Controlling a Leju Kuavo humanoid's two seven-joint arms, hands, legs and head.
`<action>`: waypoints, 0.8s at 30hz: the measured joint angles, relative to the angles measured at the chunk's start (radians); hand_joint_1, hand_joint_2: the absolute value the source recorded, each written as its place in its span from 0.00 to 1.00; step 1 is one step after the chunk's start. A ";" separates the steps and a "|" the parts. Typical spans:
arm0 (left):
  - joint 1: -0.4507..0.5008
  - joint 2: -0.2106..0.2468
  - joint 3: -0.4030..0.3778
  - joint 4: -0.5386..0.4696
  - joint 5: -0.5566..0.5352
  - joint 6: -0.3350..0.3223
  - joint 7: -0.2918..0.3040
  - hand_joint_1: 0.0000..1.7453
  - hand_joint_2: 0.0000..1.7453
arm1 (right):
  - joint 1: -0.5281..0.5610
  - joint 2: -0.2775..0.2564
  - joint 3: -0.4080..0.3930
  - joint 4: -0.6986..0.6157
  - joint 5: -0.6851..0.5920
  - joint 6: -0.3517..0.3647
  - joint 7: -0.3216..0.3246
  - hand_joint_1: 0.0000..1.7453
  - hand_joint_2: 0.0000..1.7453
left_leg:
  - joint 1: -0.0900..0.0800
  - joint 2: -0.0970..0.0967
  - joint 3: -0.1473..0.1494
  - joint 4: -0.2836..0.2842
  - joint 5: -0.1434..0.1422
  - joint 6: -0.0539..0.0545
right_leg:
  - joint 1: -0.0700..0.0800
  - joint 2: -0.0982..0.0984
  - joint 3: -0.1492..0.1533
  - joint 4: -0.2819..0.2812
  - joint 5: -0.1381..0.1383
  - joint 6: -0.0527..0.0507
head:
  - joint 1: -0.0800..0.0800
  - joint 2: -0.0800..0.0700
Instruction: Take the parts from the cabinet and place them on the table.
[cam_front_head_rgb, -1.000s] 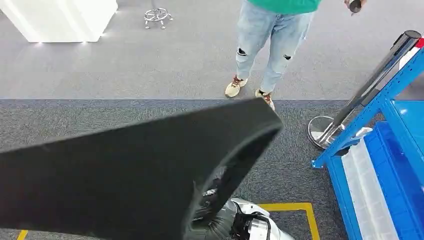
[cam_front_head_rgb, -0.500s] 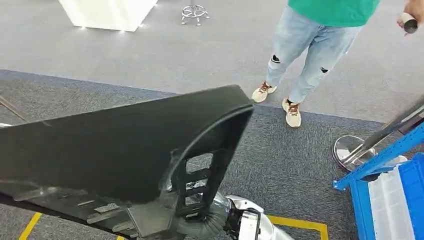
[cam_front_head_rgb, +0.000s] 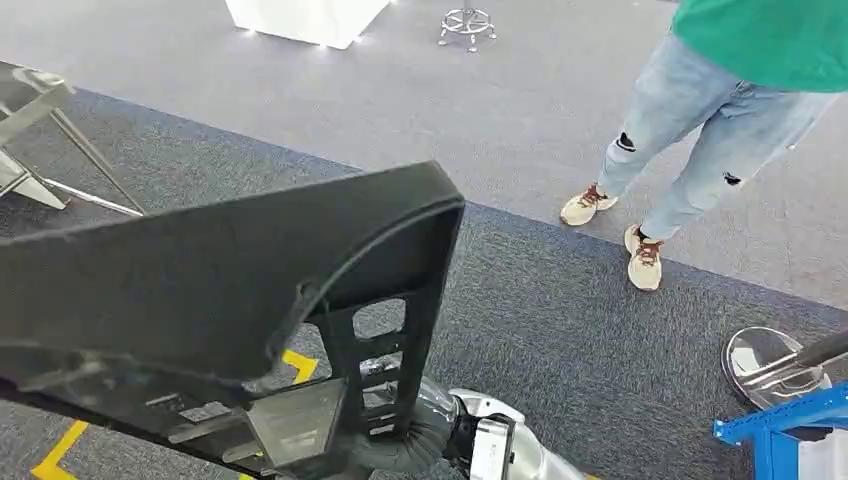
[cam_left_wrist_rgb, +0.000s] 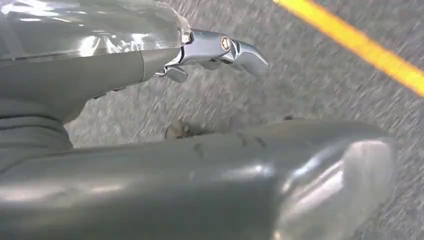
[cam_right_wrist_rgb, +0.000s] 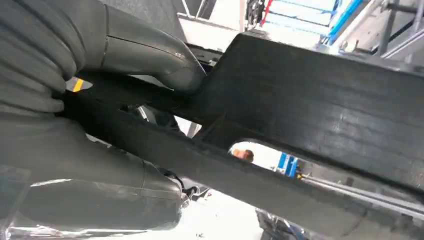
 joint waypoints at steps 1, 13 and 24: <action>0.001 0.001 0.001 0.000 0.002 -0.005 0.003 0.00 0.00 | 0.000 0.002 0.000 0.000 0.000 0.001 0.000 0.94 1.00 | -0.001 0.008 0.002 0.007 -0.005 -0.003 | -0.008 -0.014 0.005 -0.008 0.003 -0.008 | 0.000 0.000; -0.007 0.001 0.017 0.000 0.022 -0.045 0.014 0.00 0.00 | 0.001 0.002 0.000 0.003 0.000 0.003 -0.004 0.94 1.00 | -0.017 0.206 -0.004 0.002 0.007 0.012 | 0.009 -0.152 0.048 -0.017 -0.032 -0.005 | -0.006 0.000; -0.009 0.003 0.047 0.000 0.053 -0.098 0.082 0.00 0.00 | 0.008 0.000 0.000 -0.001 0.000 0.005 -0.003 0.94 1.00 | -0.007 0.061 0.029 -0.025 0.012 0.041 | -0.004 -0.045 -0.068 0.189 -0.078 0.026 | -0.002 0.000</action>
